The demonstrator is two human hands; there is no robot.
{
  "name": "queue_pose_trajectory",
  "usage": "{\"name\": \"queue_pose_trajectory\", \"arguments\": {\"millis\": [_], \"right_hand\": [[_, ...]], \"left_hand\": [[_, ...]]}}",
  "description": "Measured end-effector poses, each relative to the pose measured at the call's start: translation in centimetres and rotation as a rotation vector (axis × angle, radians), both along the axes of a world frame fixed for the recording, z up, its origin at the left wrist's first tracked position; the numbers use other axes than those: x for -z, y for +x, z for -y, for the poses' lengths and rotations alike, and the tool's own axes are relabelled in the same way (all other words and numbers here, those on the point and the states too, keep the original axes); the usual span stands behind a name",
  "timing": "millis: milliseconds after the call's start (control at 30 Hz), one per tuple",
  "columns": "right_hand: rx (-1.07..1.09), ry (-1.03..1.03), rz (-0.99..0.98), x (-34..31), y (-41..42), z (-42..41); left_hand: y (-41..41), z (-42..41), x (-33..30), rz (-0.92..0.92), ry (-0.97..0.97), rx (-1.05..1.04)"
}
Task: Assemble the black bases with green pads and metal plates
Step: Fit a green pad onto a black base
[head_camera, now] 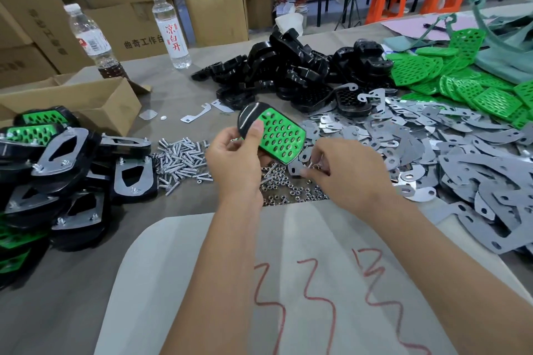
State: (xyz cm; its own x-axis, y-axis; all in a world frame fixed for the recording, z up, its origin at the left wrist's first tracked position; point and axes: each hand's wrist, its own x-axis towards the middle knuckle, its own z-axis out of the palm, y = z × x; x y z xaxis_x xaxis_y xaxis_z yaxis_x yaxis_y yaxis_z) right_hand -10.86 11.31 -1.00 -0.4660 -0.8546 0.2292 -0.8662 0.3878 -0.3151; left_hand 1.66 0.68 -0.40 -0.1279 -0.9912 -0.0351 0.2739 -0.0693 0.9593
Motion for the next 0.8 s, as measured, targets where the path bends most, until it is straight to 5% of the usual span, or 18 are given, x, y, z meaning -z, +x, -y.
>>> {"name": "queue_pose_trajectory", "arguments": {"millis": [133,300,433,700,800], "right_hand": [[-0.070,-0.033,0.101,0.3,0.2,0.1],[-0.031,-0.607,0.636,0.1,-0.8,-0.1],[-0.123,-0.785,0.918,-0.1,-0.4,-0.1],[-0.062,-0.638,0.724,0.4,0.0,0.0],[-0.019,-0.601,0.565,0.5,0.2,0.2]], "left_hand": [[0.1,0.1,0.2,-0.091,0.150,0.013],[-0.3,-0.2,-0.1,-0.198,0.325,0.154],[-0.9,-1.2,-0.1,-0.153,0.223,0.195],[-1.3,-2.1,0.0,-0.140,0.068,0.090],[-1.5,-2.4,0.3,-0.025,-0.126,0.094]]}}
